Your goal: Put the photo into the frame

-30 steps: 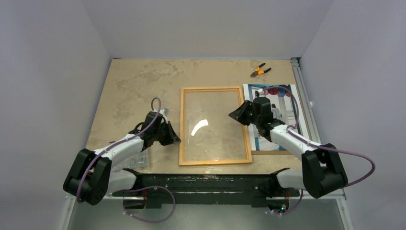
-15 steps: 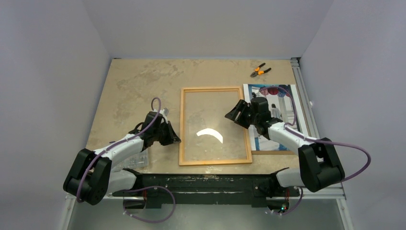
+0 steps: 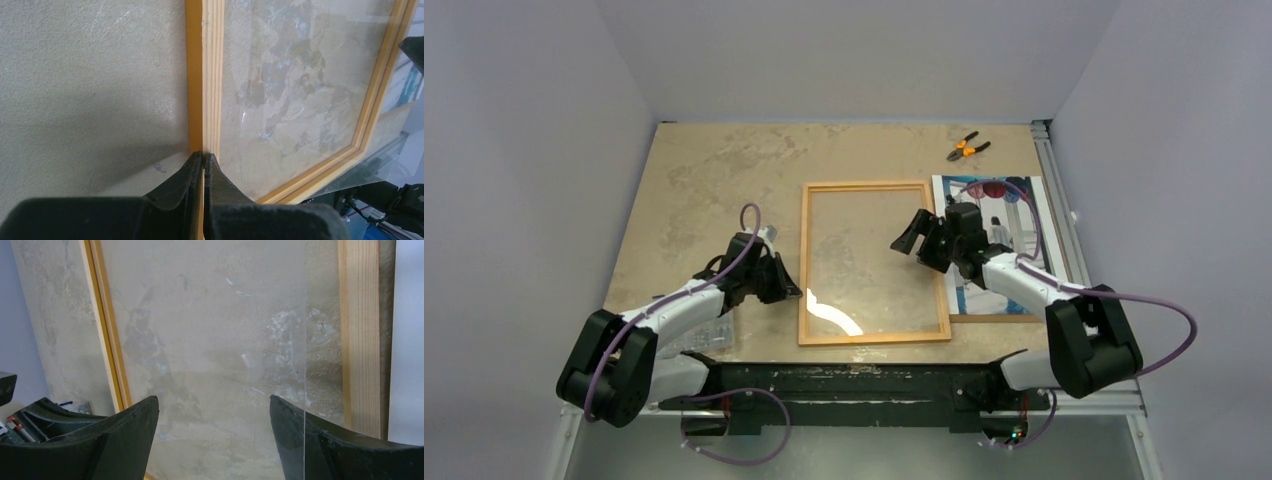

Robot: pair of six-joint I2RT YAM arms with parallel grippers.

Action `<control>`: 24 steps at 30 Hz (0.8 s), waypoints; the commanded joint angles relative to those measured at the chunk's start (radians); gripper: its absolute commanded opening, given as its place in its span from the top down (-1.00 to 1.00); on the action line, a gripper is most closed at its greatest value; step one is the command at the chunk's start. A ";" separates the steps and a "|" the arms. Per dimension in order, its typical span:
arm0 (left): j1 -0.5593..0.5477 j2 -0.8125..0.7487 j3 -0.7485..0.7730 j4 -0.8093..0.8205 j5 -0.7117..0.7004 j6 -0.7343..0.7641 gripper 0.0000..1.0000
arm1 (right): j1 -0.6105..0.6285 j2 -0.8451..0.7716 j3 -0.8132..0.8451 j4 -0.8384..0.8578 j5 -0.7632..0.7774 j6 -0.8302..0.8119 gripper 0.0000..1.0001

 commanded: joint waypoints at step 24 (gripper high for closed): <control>0.000 0.044 -0.021 -0.036 -0.042 0.040 1.00 | 0.008 0.027 0.095 -0.167 0.144 -0.126 -0.69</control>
